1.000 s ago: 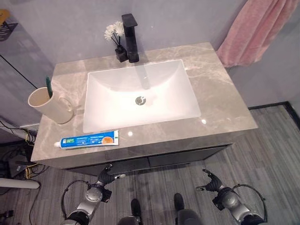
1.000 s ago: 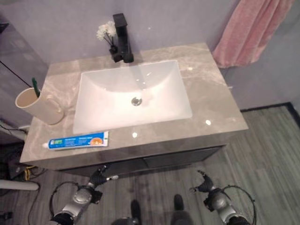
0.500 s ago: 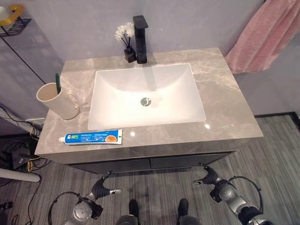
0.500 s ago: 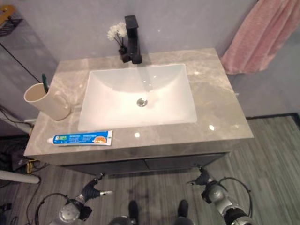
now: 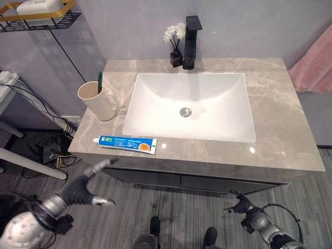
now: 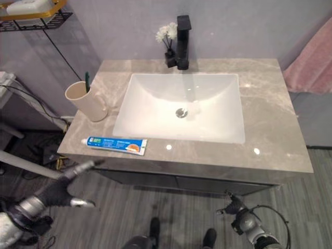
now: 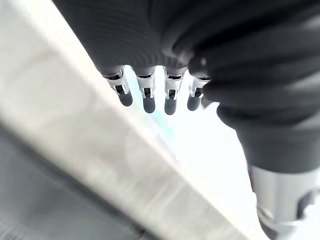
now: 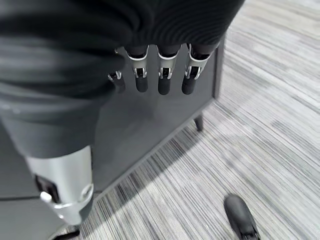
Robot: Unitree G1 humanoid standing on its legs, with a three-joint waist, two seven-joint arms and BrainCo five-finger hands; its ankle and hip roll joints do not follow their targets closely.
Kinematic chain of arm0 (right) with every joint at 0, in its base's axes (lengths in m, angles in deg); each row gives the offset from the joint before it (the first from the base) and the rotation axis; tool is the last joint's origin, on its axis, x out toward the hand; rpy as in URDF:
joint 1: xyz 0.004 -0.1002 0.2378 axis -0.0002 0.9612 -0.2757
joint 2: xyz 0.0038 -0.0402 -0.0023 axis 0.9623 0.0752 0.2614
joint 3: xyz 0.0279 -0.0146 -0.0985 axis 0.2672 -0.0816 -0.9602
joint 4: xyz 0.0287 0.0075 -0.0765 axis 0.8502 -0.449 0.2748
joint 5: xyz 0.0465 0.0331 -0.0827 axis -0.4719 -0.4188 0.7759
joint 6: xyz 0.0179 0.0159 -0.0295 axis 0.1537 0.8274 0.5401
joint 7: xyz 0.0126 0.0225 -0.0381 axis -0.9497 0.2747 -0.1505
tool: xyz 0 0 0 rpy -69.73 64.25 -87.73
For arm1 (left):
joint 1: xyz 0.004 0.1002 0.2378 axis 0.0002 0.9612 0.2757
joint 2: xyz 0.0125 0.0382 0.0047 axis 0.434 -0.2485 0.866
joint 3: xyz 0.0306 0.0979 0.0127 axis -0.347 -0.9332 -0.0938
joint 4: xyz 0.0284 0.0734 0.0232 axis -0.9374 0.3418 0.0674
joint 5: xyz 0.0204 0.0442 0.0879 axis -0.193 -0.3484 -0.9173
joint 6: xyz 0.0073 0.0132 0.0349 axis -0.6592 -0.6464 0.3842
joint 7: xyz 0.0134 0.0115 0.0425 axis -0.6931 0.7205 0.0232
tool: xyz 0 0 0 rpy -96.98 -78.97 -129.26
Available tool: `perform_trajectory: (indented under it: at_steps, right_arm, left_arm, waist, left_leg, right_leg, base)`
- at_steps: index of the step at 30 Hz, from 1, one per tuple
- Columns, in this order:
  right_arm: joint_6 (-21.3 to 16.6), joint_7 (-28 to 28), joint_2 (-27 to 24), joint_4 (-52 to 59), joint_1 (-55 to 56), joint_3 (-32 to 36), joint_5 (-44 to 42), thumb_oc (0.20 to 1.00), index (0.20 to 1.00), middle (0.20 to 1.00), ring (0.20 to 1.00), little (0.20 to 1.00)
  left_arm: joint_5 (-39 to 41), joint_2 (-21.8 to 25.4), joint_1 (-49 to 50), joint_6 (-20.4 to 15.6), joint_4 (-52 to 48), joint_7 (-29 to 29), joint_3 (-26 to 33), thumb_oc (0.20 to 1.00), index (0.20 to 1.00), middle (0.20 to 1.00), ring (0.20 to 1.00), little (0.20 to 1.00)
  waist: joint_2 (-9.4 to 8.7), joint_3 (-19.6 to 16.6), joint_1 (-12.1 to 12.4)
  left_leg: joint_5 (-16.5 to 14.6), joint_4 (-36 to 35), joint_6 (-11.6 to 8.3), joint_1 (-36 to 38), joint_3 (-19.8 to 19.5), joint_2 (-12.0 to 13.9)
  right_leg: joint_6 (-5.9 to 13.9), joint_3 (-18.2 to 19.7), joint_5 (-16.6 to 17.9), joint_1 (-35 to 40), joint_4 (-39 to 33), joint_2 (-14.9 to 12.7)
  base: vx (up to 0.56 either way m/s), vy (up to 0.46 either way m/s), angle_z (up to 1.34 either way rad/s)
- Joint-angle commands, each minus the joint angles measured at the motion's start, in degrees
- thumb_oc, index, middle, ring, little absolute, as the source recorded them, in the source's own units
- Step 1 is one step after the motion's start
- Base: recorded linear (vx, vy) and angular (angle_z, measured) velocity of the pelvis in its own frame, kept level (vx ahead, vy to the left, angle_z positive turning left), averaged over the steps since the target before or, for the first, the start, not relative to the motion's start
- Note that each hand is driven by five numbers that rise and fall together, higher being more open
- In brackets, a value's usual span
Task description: Put brush and paste in cup on sink, flatten towel.
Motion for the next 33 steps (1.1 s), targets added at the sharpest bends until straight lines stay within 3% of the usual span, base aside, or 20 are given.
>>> perform_trajectory:
  at_steps: [1, 8, 19, 33]
  right_arm:
    - [-1.4, -1.0, 0.8, 0.3, -2.5, -1.9, 0.2, 1.0, 1.0, 1.0, 1.0, 1.0]
    - [-2.8, -2.8, -2.9, 10.6, 3.3, -0.2, -1.2, 1.0, 1.0, 1.0, 1.0, 1.0]
    - [-2.9, -2.1, -5.7, 13.3, 7.1, 3.7, -0.6, 1.0, 1.0, 1.0, 1.0, 1.0]
    - [-2.9, -1.6, -7.3, 15.9, 6.8, 3.1, 1.4, 1.0, 1.0, 1.0, 1.0, 1.0]
  left_arm:
    - [4.2, 2.0, -0.5, -3.5, -1.7, -1.2, 5.4, 1.0, 1.0, 1.0, 1.0, 1.0]
    - [-3.5, 5.6, -5.5, -4.8, 3.6, -5.7, 12.8, 1.0, 1.0, 1.0, 1.0, 1.0]
    - [-6.0, 7.0, -11.9, -4.1, 14.4, -5.7, 5.3, 1.0, 1.0, 1.0, 1.0, 1.0]
    - [-14.6, 6.7, -14.7, -4.1, 15.8, -7.9, 1.1, 1.0, 1.0, 1.0, 1.0, 1.0]
  waist:
    - [-3.2, -0.7, -0.1]
    - [-3.3, -1.1, -0.4]
    - [-3.97, 0.9, -3.1]
    - [-4.92, 1.8, -4.5]
  left_leg:
    - [1.9, 0.1, -2.36, -1.0, -1.1, 2.4]
    - [1.5, 0.1, -2.83, -2.2, 0.1, 2.6]
    - [2.5, 0.1, -2.89, -7.7, 0.6, 2.3]
    - [2.4, 0.1, -2.33, -10.5, 0.3, 1.1]
  right_leg:
    - [6.98, 2.3, 7.1, 0.1, -0.1, -7.1]
    - [6.98, 3.7, 8.4, -3.4, -0.1, -7.3]
    - [6.98, 4.8, 11.9, -10.0, -0.1, -7.5]
    - [6.98, 4.7, 14.0, -12.5, -0.1, -8.8]
  base:
    - [0.03, -0.008, 0.0]
    - [-0.01, 0.009, -0.02]
    - [-0.04, 0.036, -0.11]
    - [-0.01, 0.043, -0.02]
